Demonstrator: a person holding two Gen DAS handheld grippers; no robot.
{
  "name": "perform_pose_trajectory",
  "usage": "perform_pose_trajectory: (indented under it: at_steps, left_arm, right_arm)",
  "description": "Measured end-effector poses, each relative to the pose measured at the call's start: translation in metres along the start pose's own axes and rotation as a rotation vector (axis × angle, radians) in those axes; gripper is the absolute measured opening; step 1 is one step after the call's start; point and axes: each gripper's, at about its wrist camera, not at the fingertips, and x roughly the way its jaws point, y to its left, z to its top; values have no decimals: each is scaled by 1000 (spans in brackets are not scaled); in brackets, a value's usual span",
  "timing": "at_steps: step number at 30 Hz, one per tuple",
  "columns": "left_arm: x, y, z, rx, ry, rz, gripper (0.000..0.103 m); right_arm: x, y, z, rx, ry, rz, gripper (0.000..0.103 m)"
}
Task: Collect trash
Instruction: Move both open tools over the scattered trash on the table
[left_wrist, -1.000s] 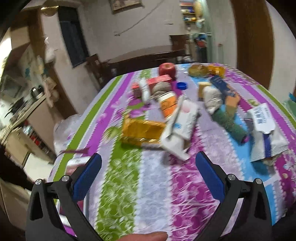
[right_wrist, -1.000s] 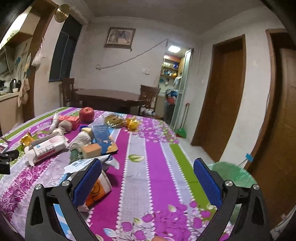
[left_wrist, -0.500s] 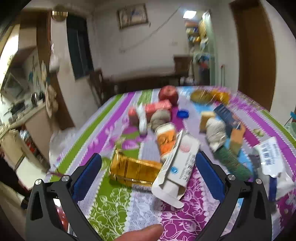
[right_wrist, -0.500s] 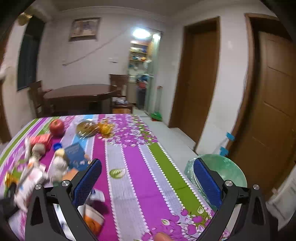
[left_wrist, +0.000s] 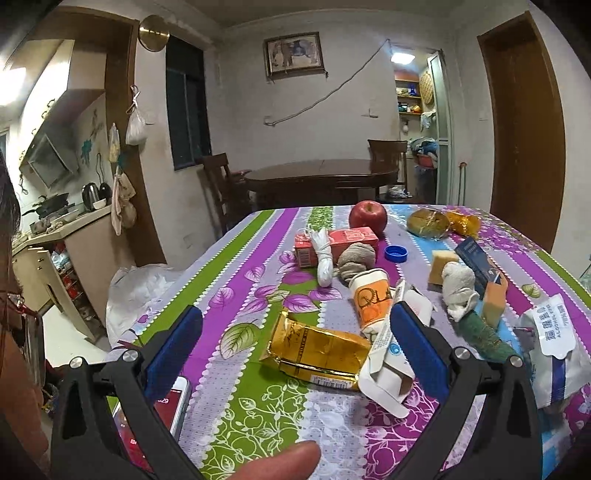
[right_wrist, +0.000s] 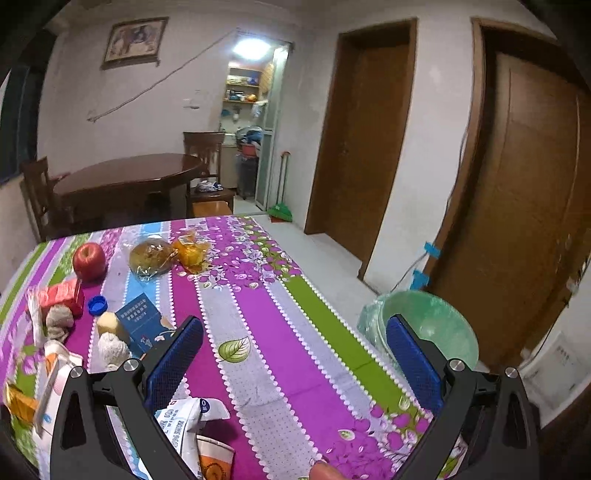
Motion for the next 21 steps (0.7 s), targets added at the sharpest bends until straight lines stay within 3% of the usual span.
perform_pose_trajectory:
  at_steps: [6,13,21]
  left_arm:
    - [0,-2,-1,6,2,-12,98]
    - [-1,-2,-3,6,9,-33,98]
    - [-1,-3,-1,-25,-10,-18,98]
  right_arm:
    - [6,-6,-6,13,15,-18,99]
    - [2,-4,-11,-41,-54,-89,99]
    - [-10,-2,-17,-72,-99,41,99]
